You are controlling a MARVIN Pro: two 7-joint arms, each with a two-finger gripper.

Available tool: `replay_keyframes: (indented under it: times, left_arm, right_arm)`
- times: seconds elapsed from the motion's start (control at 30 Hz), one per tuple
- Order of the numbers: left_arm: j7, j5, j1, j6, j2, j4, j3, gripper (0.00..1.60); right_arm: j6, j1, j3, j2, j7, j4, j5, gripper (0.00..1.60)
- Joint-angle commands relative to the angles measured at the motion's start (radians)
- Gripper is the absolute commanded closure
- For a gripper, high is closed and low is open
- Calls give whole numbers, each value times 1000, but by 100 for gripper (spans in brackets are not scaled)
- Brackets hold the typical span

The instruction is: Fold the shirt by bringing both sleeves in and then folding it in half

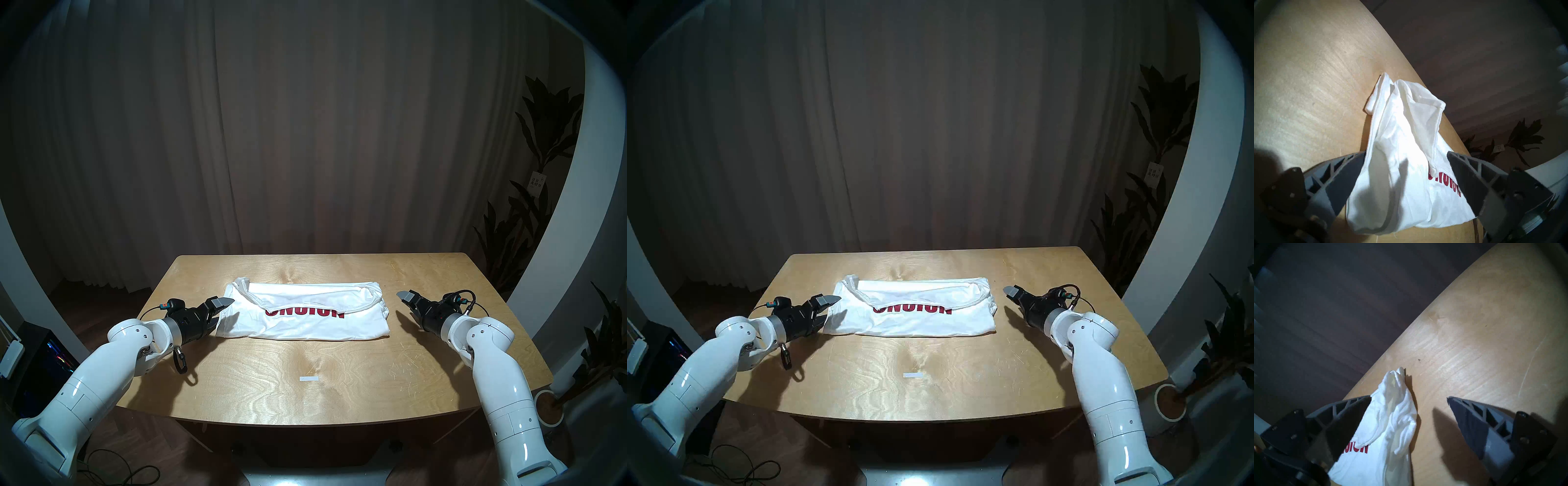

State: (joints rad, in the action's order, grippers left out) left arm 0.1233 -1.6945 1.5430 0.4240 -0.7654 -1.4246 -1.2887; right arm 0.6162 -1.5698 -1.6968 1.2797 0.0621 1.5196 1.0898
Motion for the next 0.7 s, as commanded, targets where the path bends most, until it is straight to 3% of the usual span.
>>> replay_keyframes:
  times: [0.0,0.2,0.27,0.3,0.4,0.43,0.5,0.67]
  left_arm:
    - [-6,32,28,-65,36,-116,-36,11]
    - [-39,80,42,-122,44,-204,-45,18]
    - [-63,99,46,-140,51,-222,-48,25]
    - [-75,107,50,-148,54,-231,-50,37]
    - [-132,144,69,-176,71,-252,-54,28]
    - [-154,157,77,-185,76,-260,-55,13]
    - [-192,181,92,-205,83,-272,-56,0]
    - [-307,247,128,-252,96,-304,-55,3]
  right_arm:
    - [2,-6,-8,8,43,42,29,0]
    - [2,-16,-17,15,72,55,51,0]
    - [2,-19,-19,17,81,60,58,0]
    - [2,-20,-20,19,85,62,61,0]
    - [2,-26,-25,23,101,70,74,0]
    - [2,-29,-27,24,107,73,78,0]
    - [2,-34,-30,25,119,78,86,0]
    - [3,-50,-41,29,151,92,107,0]
